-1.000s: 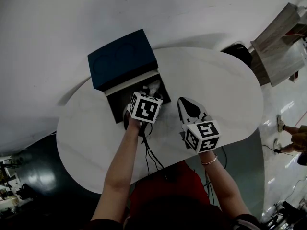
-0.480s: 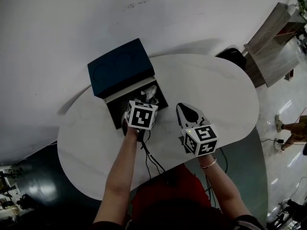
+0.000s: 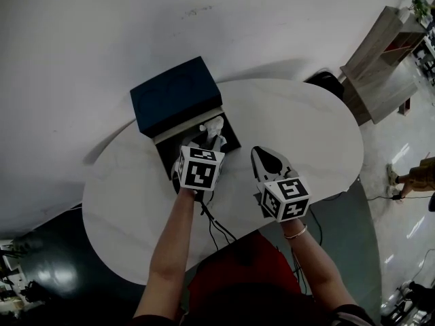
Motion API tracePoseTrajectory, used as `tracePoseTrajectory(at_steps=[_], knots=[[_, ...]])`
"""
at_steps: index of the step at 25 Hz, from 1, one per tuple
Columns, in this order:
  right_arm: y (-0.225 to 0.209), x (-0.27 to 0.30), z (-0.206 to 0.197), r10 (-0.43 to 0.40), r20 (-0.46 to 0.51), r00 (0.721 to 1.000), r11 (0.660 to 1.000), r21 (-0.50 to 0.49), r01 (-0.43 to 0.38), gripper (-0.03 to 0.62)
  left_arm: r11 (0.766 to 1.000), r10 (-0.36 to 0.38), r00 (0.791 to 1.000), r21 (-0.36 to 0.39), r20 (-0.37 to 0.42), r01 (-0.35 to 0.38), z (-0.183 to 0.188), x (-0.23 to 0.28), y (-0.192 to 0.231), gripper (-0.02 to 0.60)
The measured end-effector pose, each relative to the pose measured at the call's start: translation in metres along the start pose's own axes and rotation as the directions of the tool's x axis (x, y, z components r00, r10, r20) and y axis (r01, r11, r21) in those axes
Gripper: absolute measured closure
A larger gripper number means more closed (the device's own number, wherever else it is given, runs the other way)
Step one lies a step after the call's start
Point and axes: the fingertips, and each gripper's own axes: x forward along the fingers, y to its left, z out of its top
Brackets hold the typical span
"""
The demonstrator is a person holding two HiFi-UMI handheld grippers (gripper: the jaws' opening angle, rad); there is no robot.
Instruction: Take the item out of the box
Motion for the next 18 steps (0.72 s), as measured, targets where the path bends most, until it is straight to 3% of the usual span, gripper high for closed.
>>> tracePoseTrajectory(at_steps=[10, 18], knots=[[0.025, -0.029, 0.011, -0.03, 0.058, 0.998, 0.999, -0.027, 0.031, 0.577, 1.0, -0.007, 0.989, -0.017, 0.15, 0.01, 0.01, -0.051, -0.006, 0.463], [0.048, -0.052, 0.023, -0.047, 0.115, 0.992, 0.998, -0.046, 0.052, 0.577, 1.0, -0.016, 0.966, -0.023, 0.258, 0.022, 0.008, -0.098, -0.011, 0.463]])
